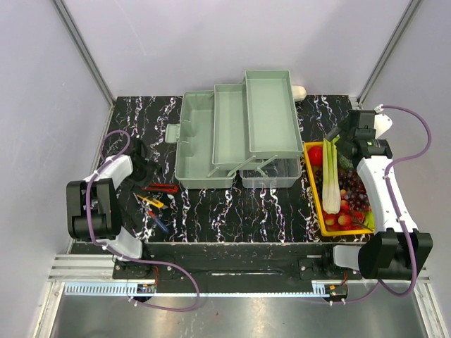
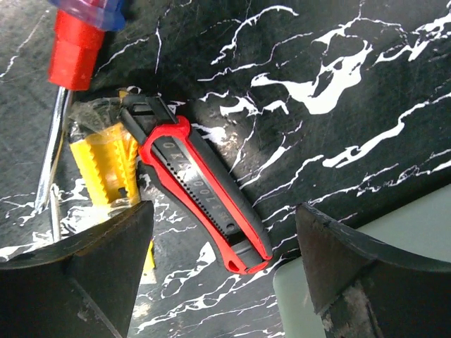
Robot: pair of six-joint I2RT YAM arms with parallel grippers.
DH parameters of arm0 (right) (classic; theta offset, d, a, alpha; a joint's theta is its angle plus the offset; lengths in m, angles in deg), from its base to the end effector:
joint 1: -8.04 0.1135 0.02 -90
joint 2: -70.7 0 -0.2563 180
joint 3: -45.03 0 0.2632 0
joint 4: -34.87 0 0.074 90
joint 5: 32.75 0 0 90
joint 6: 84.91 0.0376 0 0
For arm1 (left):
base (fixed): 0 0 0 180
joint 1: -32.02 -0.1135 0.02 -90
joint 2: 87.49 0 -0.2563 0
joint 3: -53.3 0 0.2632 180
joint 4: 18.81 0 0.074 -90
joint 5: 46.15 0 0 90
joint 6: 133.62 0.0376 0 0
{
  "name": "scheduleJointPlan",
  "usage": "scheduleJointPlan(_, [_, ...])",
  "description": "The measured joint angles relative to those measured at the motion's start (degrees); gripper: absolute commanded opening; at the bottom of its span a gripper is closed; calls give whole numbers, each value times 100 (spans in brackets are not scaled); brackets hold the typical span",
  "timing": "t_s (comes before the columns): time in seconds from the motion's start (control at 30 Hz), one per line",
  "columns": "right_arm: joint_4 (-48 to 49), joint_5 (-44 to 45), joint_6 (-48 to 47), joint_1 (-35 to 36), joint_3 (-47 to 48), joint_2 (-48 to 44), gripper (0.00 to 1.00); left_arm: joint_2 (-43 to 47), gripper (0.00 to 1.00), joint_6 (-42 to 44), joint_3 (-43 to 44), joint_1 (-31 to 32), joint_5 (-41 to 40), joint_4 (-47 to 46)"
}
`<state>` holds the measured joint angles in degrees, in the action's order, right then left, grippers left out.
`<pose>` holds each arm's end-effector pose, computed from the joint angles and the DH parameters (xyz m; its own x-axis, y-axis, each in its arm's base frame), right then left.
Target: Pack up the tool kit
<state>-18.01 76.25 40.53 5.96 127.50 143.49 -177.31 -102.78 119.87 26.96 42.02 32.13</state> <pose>0.2828 -0.0225 0.3276 -0.3999 0.5631 -0.7231 0.6179 0.7484 0.2411 0.2902 0.0269 0.1585 -0.4082 -0.8977 -0.1660 -0.8725 0.4371 -0.2182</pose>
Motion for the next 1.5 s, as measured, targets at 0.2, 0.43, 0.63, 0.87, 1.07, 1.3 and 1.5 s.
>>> scheduleJointPlan(0.2, [4,-24,44,-26,-22,0,100,-323,77,-92,42,0,-20,-94])
scheduleJointPlan(0.43, [7,-70,66,-44,-68,2,100,-369,46,-87,52,0,-96,-98])
scheduleJointPlan(0.63, [20,-225,87,-83,-66,2,98,-485,20,87,181,-2,-109,-103])
scheduleJointPlan(0.87, [44,-367,105,-103,129,11,98,-566,0,378,343,-7,-170,-136])
scheduleJointPlan(1.07, [68,-610,103,-168,496,13,98,-564,0,772,831,-33,-262,-17])
scheduleJointPlan(1.3, [166,-975,81,-184,1165,92,96,-356,0,1384,1862,-37,-267,280])
scheduleJointPlan(1.5, [240,-1220,79,-184,1226,140,94,59,1,1980,2837,-48,289,535])
